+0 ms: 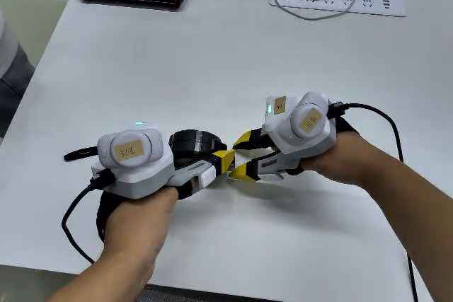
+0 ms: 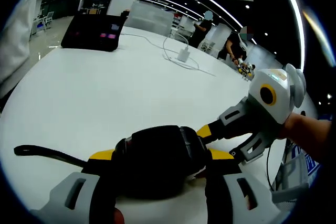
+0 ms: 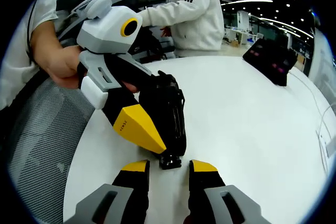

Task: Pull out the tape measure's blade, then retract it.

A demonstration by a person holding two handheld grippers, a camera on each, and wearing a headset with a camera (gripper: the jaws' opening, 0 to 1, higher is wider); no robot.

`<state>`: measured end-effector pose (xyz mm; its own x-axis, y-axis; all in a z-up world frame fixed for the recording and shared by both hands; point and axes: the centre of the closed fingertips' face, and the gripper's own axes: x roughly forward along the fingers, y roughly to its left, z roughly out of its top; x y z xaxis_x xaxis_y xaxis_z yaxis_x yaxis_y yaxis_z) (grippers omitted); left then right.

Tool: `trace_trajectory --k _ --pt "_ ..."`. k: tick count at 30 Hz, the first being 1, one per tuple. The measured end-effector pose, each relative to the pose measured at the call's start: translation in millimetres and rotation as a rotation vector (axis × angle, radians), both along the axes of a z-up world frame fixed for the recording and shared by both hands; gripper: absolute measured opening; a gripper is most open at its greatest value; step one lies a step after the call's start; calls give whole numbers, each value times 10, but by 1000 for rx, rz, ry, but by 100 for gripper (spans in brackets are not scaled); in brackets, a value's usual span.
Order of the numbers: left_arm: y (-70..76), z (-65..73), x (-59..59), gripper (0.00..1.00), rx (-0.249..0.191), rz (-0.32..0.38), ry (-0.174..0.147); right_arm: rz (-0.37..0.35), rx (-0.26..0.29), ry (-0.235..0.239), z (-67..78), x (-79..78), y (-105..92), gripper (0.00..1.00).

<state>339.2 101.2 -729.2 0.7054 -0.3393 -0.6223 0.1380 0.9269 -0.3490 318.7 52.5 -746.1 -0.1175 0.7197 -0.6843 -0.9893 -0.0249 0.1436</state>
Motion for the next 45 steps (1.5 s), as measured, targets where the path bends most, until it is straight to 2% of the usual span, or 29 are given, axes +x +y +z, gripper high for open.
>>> trace_trajectory --k 9,13,21,28,32,37,40,45 --pt "23 15 -12 67 3 -13 -7 -9 17 0 73 6 -12 28" --pt "46 54 -14 70 26 -30 -29 -35 39 8 129 31 -28 30" --pt "60 107 -51 72 54 -86 -48 -50 38 5 200 -3 -124 34" --pt "125 156 -160 75 103 -171 -67 -110 39 2 276 -54 -293 40" --pt "179 201 -224 77 153 -227 -90 -143 48 -4 326 -92 -370 42" --pt "206 271 -361 81 175 -299 -96 -177 57 -8 378 -133 -466 46" --pt "252 292 -412 86 186 -312 -91 -200 54 -17 408 -144 -536 47" --pt "308 339 -493 89 213 -344 -97 -226 47 -33 457 -185 -668 49"
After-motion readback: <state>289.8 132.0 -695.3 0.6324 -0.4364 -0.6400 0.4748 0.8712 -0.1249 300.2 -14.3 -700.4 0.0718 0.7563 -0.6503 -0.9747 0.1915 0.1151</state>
